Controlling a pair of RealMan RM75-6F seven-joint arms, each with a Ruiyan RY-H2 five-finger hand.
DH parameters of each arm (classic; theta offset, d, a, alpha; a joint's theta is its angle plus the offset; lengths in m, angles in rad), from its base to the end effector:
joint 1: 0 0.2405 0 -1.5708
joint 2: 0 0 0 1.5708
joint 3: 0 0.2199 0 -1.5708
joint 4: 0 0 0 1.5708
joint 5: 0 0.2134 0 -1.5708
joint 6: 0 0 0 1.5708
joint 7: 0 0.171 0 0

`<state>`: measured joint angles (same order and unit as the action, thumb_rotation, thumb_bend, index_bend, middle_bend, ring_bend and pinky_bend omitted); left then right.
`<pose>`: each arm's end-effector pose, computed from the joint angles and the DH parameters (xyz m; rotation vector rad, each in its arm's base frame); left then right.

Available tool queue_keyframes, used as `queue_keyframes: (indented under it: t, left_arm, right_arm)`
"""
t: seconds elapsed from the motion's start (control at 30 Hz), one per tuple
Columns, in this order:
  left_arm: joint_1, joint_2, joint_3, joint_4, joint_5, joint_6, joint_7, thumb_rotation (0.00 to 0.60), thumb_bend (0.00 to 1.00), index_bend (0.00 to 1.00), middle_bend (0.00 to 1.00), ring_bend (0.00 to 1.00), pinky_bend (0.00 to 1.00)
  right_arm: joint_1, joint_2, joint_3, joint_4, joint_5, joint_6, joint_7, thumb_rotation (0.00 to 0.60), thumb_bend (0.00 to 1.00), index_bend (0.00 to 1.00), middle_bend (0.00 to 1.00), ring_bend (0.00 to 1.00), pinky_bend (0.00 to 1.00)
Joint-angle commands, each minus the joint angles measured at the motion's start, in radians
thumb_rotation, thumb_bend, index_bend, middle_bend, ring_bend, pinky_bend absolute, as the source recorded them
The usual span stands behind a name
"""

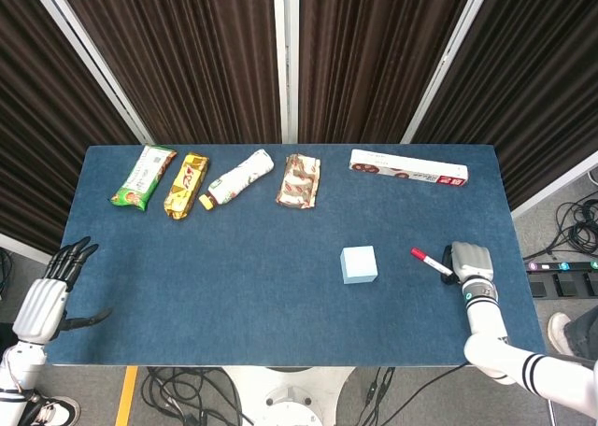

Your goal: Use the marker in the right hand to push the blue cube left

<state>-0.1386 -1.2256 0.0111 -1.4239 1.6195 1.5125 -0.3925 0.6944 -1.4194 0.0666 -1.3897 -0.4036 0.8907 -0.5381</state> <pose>-0.2796 0.2087 0.1124 -1.4279 -1.1086 -1.2031 -0.2900 -0.3348 0.0143 1.4309 -1.2941 0.3029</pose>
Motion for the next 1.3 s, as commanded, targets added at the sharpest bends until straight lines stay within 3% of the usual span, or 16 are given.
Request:
queue_keyframes:
  t: [0.03, 0.23, 0.37, 0.53, 0.67, 0.93, 1.1, 1.3]
  left_arm:
    - [0.000, -0.001, 0.001, 0.000, 0.001, 0.000, 0.000, 0.600, 0.04, 0.11, 0.02, 0.00, 0.00]
    - [0.000, -0.002, 0.000, 0.001, 0.000, 0.002, 0.004, 0.600, 0.04, 0.11, 0.02, 0.00, 0.00]
    - [0.000, -0.001, -0.003, 0.002, -0.006, 0.001, 0.005, 0.600, 0.04, 0.11, 0.02, 0.00, 0.00]
    - [-0.002, 0.001, -0.007, 0.003, -0.017, -0.005, 0.004, 0.600, 0.04, 0.11, 0.02, 0.00, 0.00]
    - [-0.004, 0.000, -0.010, 0.002, -0.020, -0.009, 0.010, 0.600, 0.04, 0.11, 0.02, 0.00, 0.00]
    - [-0.004, -0.001, -0.011, 0.001, -0.024, -0.011, 0.019, 0.600, 0.04, 0.11, 0.02, 0.00, 0.00]
    - [-0.005, 0.002, -0.015, 0.001, -0.030, -0.014, 0.019, 0.600, 0.04, 0.11, 0.02, 0.00, 0.00]
    - [-0.003, 0.007, -0.020, 0.001, -0.037, -0.010, 0.013, 0.600, 0.04, 0.11, 0.02, 0.00, 0.00]
  right_arm:
    - [-0.007, 0.004, 0.002, 0.005, -0.016, 0.004, 0.008, 0.600, 0.33, 0.59, 0.59, 1.00, 1.00]
    - [-0.023, 0.014, 0.004, 0.007, -0.058, 0.008, 0.032, 0.600, 0.34, 0.59, 0.60, 1.00, 1.00]
    - [-0.051, 0.031, 0.006, 0.004, -0.166, 0.030, 0.087, 0.600, 0.33, 0.60, 0.60, 1.00, 1.00]
    - [-0.103, 0.056, -0.034, 0.070, -0.450, 0.047, 0.225, 0.600, 0.32, 0.61, 0.61, 1.00, 1.00]
    - [-0.140, 0.058, -0.100, 0.211, -0.725, 0.074, 0.390, 0.600, 0.30, 0.61, 0.61, 1.00, 1.00]
    - [-0.177, -0.006, -0.192, 0.494, -1.044, 0.168, 0.701, 0.600, 0.28, 0.62, 0.62, 1.00, 1.00]
    - [-0.173, -0.050, -0.214, 0.574, -1.150, 0.236, 0.790, 0.600, 0.27, 0.63, 0.62, 0.99, 1.00]
    - [-0.152, -0.057, -0.191, 0.524, -1.183, 0.252, 0.800, 0.600, 0.26, 0.63, 0.62, 0.99, 1.00]
